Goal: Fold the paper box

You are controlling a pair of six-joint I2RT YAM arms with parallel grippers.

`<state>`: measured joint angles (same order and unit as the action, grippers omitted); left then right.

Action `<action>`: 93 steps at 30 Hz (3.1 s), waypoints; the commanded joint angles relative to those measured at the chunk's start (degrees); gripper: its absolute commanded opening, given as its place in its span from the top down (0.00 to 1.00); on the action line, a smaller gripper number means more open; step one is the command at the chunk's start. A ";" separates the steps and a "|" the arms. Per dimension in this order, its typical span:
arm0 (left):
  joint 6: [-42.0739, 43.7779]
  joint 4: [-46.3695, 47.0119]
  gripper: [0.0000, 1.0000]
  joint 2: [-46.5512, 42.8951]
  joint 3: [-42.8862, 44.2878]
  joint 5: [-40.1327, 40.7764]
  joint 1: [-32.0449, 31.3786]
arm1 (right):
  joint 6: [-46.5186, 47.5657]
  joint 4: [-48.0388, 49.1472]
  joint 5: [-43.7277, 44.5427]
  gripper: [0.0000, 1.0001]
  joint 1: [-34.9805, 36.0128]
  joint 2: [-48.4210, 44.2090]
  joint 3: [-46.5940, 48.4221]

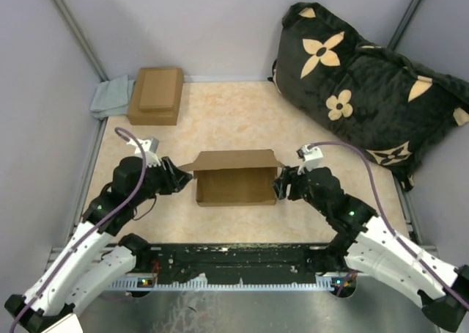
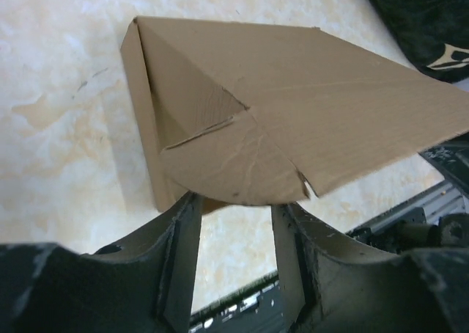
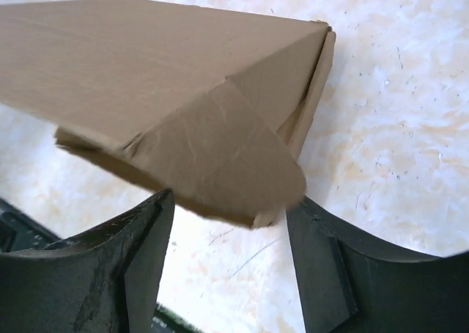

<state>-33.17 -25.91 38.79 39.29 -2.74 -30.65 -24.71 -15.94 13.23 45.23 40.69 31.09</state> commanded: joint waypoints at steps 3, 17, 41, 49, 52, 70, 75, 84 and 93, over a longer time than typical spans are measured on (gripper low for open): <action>-2.97 -12.07 0.51 -13.56 0.87 1.35 -0.21 | -6.65 -12.07 -4.64 0.37 0.56 -18.66 0.57; -4.14 -0.81 0.42 1.39 0.95 0.25 -0.18 | -2.92 -11.66 3.06 0.16 -0.41 2.88 12.71; -4.07 22.85 0.45 28.34 -10.24 0.86 -0.39 | -1.67 12.58 -20.23 0.50 -13.29 34.42 6.29; -2.30 25.96 0.45 34.94 -4.66 0.05 -0.38 | 0.32 12.11 -19.12 0.50 -14.21 40.53 12.82; -1.03 24.79 0.45 37.86 -0.33 0.77 -0.38 | 0.71 11.01 -18.61 0.43 -15.53 42.51 16.00; 0.16 11.11 0.41 22.86 3.61 4.18 -0.32 | -2.85 -8.56 -9.83 0.03 -17.20 17.42 19.58; -0.84 10.95 0.36 13.83 -5.92 0.69 -1.46 | -6.86 -10.65 -10.32 0.03 -17.20 10.92 10.12; -3.05 10.99 0.23 10.70 -10.80 0.83 -3.92 | -5.86 -7.70 -15.12 0.01 -16.87 10.22 3.74; -3.51 11.13 0.26 18.33 -8.29 5.76 -10.34 | -4.21 -4.36 -14.91 0.05 -16.25 15.33 4.32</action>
<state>-36.25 -15.88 55.09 29.17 0.56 -39.55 -30.15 -24.36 -1.13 28.40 53.76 34.13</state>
